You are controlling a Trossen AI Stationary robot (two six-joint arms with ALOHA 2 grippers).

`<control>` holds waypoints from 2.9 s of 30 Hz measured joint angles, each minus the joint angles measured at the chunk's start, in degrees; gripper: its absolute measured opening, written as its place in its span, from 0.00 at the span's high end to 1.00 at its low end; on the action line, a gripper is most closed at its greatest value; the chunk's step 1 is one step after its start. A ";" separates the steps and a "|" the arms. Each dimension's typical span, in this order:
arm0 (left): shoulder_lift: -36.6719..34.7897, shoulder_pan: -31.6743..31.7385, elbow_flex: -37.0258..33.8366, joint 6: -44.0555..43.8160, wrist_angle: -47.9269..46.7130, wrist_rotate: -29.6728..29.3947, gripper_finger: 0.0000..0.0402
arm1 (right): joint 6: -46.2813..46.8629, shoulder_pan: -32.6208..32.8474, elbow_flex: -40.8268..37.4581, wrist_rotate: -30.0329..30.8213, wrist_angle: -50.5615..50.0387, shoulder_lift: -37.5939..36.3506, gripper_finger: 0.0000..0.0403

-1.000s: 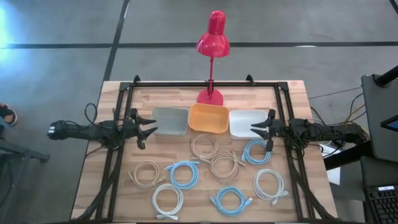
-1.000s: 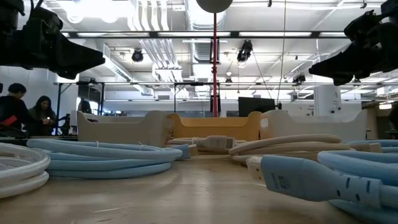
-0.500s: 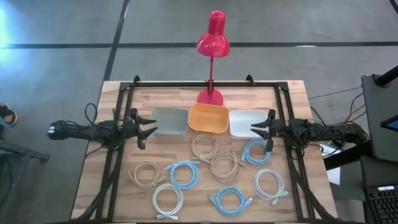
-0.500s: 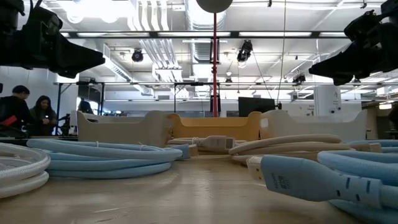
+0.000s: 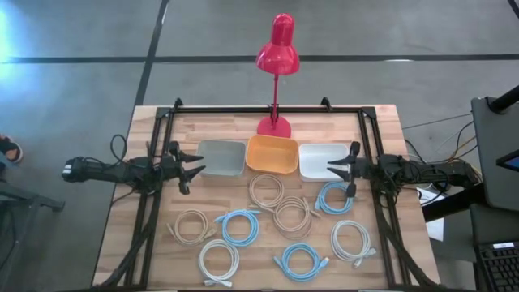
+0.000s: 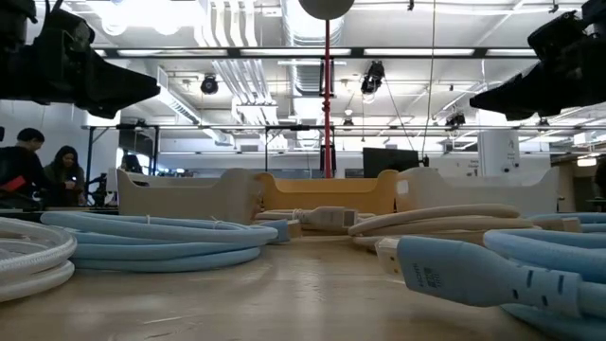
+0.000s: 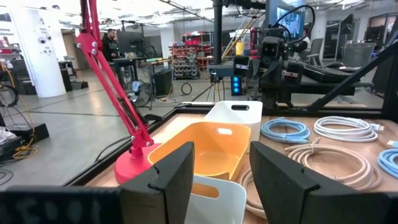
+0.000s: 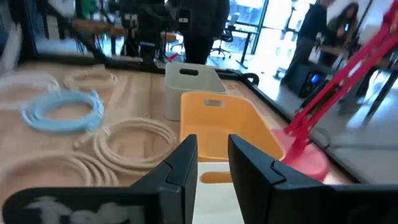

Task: Sort HDMI cables
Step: Put the bottom left brown hdmi cable into the gray bin

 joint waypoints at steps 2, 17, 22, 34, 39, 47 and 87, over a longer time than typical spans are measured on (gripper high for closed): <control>0.02 -0.02 0.00 0.18 0.16 -1.29 0.56 | 4.84 -0.01 0.00 0.16 0.15 0.01 0.79; 0.13 0.01 0.43 -8.04 1.44 1.80 0.56 | 0.63 -0.06 -2.08 0.63 27.72 0.40 0.79; 2.38 0.01 7.73 -10.52 -9.02 2.67 0.56 | 2.80 -0.04 -1.95 0.61 27.85 2.53 0.79; 14.47 -0.02 27.11 -14.81 -35.85 8.50 0.56 | 4.31 -0.02 10.83 -0.16 27.67 26.10 0.65; 21.22 -0.10 27.43 -18.98 -37.19 16.02 0.56 | 4.70 -0.02 15.89 -0.01 27.39 38.86 0.60; 30.28 -1.88 27.43 -21.31 -38.13 25.41 0.56 | 6.73 -0.02 22.18 -0.01 27.47 57.39 0.58; 58.87 -20.70 23.41 -40.76 -32.02 19.36 0.94 | 5.31 0.01 32.06 0.02 27.47 76.04 0.66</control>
